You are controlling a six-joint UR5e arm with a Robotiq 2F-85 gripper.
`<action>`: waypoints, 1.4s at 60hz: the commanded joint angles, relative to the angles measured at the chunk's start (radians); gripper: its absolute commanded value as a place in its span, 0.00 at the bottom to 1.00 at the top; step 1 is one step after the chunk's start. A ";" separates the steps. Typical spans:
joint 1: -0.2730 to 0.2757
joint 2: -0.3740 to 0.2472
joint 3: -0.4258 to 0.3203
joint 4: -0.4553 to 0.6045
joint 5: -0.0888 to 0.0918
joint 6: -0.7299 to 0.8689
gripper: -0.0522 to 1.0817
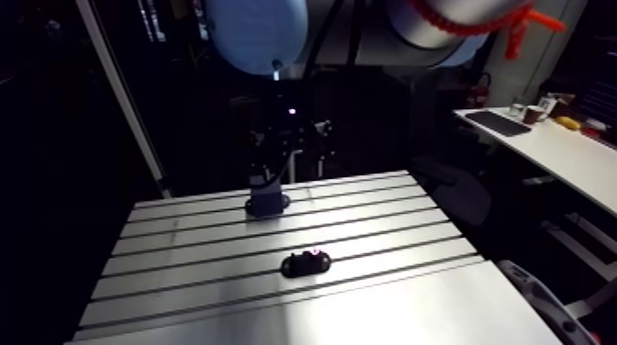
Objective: Pick up the M10 bolt and insert it into the hole until fully seated.
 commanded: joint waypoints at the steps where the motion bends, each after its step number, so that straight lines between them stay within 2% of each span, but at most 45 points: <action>1: -0.017 -0.007 0.059 -0.080 0.002 -0.006 0.06; 12: -0.024 -0.007 0.091 -0.101 0.010 -0.005 0.06; 19: -0.040 -0.007 0.108 -0.103 0.029 -0.011 0.06; 23: -0.049 -0.008 0.117 -0.103 0.032 -0.012 0.06; 39: -0.066 -0.019 0.165 -0.111 0.025 -0.038 0.06; 46: -0.088 -0.019 0.183 -0.118 0.026 -0.043 0.06; 60: -0.096 -0.027 0.213 -0.143 0.027 -0.050 0.06; 84: -0.094 -0.015 0.225 -0.167 0.028 -0.062 0.19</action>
